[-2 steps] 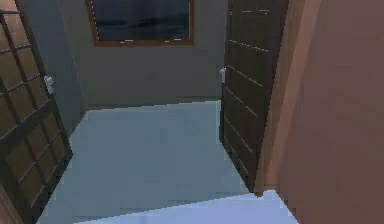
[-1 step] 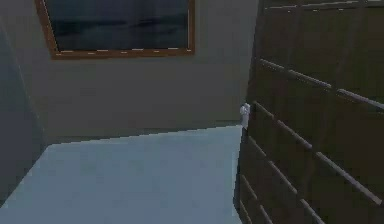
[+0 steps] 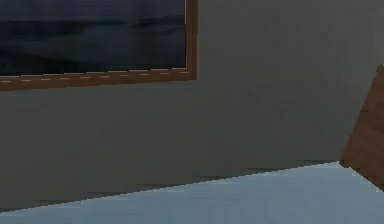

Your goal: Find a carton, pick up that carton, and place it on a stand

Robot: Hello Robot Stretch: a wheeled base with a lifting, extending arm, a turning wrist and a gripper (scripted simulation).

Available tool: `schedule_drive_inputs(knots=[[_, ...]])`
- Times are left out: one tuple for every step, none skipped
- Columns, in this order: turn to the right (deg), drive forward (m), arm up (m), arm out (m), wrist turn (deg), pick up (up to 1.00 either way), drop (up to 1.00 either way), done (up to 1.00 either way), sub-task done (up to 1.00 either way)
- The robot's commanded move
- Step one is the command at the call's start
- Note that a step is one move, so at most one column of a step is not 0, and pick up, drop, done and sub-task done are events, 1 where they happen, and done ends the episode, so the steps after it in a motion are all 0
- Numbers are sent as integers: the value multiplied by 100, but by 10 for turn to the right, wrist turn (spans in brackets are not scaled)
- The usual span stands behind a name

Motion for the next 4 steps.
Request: schedule_drive_inputs(knots=[[-30,0,0,0,0,0,0,0,0],[0,40,0,0,0,0,0,0,0],[450,0,0,0,0,0,0,0,0],[210,0,0,0,0,0,0,0,0]])
